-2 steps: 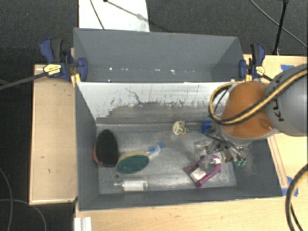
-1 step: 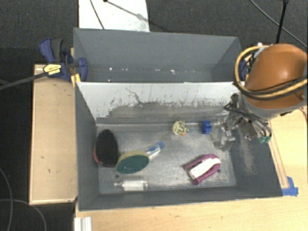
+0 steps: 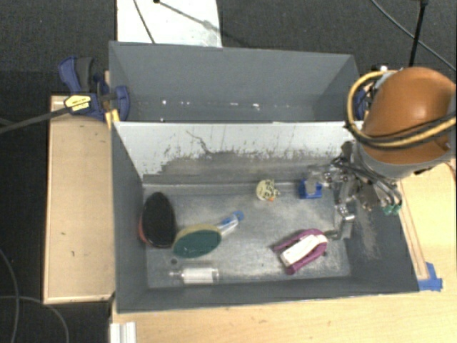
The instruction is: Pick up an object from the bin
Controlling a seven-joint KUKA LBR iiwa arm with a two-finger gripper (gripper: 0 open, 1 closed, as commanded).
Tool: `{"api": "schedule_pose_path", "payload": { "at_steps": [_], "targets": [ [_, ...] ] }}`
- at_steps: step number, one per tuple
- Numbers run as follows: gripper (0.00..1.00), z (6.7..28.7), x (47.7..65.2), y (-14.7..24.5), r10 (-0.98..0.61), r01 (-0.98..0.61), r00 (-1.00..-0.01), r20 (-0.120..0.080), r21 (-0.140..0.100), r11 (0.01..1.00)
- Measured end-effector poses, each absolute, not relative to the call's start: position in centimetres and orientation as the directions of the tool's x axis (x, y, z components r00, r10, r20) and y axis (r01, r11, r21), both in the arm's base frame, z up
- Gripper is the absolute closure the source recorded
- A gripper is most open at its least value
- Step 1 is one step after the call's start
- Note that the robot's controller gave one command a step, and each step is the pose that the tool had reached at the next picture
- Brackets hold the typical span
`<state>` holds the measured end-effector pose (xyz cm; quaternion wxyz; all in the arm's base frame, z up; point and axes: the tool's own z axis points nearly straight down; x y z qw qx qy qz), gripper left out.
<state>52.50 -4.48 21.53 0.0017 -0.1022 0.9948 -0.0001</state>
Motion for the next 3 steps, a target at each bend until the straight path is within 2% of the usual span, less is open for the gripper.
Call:
{"api": "schedule_pose_path", "payload": {
  "at_steps": [1, 2, 3],
  "targets": [
    [0.0, 12.5, 48.6, -2.7, -0.25, -0.25, -0.968, 0.007, 0.004, 0.968],
    [0.0, 6.8, 49.1, -6.0, -0.269, -0.269, -0.963, -0.002, -0.001, 0.963],
    [1.0, 7.0, 49.1, -5.8, -0.275, -0.275, -0.962, -0.003, 0.0, 0.962]
  ]
}}
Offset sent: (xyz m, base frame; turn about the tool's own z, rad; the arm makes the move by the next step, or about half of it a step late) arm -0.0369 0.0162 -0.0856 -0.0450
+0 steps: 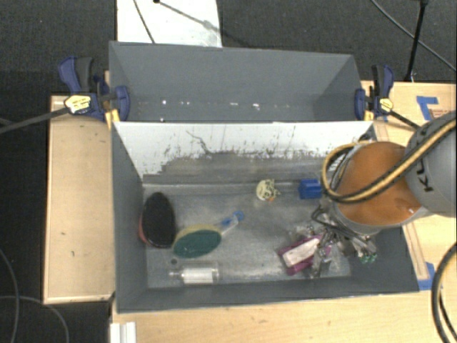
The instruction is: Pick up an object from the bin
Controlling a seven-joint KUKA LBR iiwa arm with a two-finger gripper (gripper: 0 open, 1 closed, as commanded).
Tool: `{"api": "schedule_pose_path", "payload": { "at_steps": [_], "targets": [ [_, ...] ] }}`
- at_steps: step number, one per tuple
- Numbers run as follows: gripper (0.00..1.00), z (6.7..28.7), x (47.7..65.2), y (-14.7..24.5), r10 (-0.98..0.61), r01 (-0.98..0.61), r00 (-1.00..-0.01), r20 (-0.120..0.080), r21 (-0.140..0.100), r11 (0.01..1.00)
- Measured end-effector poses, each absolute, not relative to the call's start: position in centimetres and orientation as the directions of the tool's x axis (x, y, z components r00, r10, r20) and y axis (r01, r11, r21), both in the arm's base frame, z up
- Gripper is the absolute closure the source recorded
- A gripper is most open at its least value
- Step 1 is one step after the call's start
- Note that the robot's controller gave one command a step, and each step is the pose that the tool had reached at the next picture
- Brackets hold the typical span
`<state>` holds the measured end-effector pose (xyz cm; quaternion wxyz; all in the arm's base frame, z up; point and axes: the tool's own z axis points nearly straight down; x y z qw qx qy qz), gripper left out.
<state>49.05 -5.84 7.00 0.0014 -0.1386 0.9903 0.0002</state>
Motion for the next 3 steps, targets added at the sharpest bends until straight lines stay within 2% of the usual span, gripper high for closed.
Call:
{"api": "schedule_pose_path", "payload": {
  "at_steps": [2, 3],
  "targets": [
    [1.0, 6.98, 49.04, -5.84, -0.277, -0.277, -0.961, -0.002, 0.0, 0.961],
    [0.0, 7.05, 49.13, -5.83, -0.277, -0.277, -0.961, -0.005, -0.001, 0.961]
  ]
}}
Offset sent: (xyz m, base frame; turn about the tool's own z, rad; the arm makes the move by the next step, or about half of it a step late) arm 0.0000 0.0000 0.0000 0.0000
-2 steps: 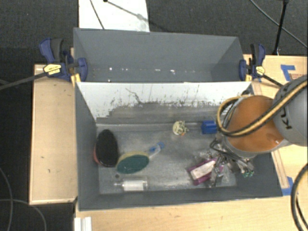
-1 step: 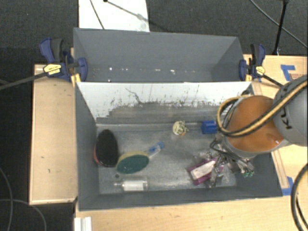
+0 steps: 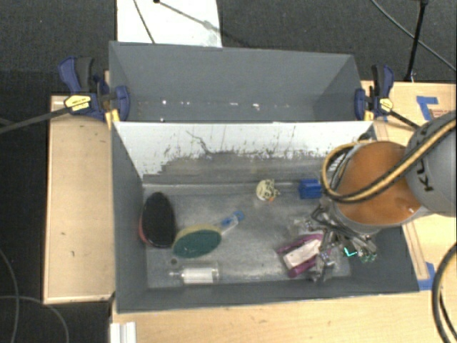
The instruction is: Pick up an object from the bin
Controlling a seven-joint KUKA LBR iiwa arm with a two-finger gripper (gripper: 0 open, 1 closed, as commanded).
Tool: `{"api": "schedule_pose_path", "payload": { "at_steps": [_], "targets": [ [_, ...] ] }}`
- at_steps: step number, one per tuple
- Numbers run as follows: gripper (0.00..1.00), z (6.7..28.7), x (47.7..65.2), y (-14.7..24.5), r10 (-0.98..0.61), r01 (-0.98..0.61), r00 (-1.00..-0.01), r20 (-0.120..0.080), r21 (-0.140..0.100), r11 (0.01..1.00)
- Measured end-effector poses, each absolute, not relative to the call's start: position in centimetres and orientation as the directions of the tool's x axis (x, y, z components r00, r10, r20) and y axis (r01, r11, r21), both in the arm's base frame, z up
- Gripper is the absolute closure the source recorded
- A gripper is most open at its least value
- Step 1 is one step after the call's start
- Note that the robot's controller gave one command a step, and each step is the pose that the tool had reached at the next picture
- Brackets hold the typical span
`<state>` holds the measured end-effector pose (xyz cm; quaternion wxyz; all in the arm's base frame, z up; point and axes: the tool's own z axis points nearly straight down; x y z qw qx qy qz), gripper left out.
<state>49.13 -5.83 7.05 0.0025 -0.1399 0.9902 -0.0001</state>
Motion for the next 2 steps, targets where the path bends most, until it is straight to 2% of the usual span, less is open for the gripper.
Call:
{"api": "schedule_pose_path", "payload": {
  "at_steps": [1, 2],
  "targets": [
    [1.0, 7.0, 49.1, -5.8, -0.279, -0.279, -0.96, -0.003, 0.0, 0.96],
    [1.0, 24.4, 52.6, -5.8, -0.277, -0.277, -0.961, -0.011, -0.004, 0.961]
  ]
}}
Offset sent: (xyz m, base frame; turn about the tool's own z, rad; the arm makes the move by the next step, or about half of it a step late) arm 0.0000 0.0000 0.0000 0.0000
